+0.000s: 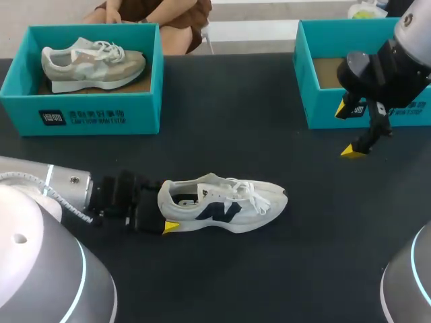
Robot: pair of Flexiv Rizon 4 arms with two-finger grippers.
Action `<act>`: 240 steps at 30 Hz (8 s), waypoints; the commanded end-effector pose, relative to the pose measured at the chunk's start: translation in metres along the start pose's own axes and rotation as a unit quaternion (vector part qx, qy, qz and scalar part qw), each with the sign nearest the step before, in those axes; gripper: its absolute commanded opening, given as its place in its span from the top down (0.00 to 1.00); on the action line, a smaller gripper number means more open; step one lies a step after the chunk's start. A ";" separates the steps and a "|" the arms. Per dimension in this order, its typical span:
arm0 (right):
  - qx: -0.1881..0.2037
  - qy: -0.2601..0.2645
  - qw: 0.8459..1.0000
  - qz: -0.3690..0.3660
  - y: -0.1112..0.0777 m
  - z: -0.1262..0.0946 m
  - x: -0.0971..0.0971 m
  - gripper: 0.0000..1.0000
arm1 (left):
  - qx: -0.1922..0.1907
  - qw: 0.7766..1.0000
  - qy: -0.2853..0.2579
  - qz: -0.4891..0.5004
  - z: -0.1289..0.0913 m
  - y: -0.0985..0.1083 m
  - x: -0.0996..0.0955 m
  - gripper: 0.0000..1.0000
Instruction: Take the shoe out of the shoebox, open the shoe tongue, remove and reinsert the insole, then place the shoe into the shoebox
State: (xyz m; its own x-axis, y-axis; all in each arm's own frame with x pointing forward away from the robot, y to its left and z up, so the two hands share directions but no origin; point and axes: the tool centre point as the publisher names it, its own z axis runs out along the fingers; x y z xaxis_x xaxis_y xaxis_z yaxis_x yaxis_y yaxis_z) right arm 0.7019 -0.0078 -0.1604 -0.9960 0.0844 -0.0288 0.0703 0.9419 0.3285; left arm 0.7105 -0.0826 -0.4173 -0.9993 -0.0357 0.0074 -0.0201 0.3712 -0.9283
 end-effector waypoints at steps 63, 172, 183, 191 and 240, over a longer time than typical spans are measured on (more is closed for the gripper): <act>0.102 -0.112 0.814 0.560 0.133 0.097 -0.024 0.00 | -0.007 1.000 0.006 -0.004 0.008 0.005 0.001 1.00; 0.150 -0.326 0.609 0.707 0.148 0.219 0.019 1.00 | -0.007 1.000 0.006 -0.004 0.008 0.005 0.001 1.00; 0.064 -0.237 0.640 0.728 0.145 0.209 0.013 1.00 | -0.007 1.000 0.006 -0.004 0.008 0.005 0.001 1.00; 0.059 -0.231 0.650 0.722 0.114 0.188 0.008 1.00 | -0.007 1.000 0.006 -0.004 0.008 0.005 0.001 1.00; 0.008 -0.308 0.675 0.671 0.087 0.131 -0.017 0.00 | -0.007 1.000 0.006 -0.004 0.008 0.005 0.001 1.00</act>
State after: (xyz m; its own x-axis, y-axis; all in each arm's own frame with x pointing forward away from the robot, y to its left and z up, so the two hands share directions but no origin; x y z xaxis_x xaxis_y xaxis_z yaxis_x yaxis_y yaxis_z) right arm 0.7459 0.1144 -0.2817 0.1344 0.9752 -0.1758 0.9269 -0.0610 0.3704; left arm 0.7115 -0.0848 -0.4196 -0.9994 -0.0272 0.0196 -0.0285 0.3819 -0.9237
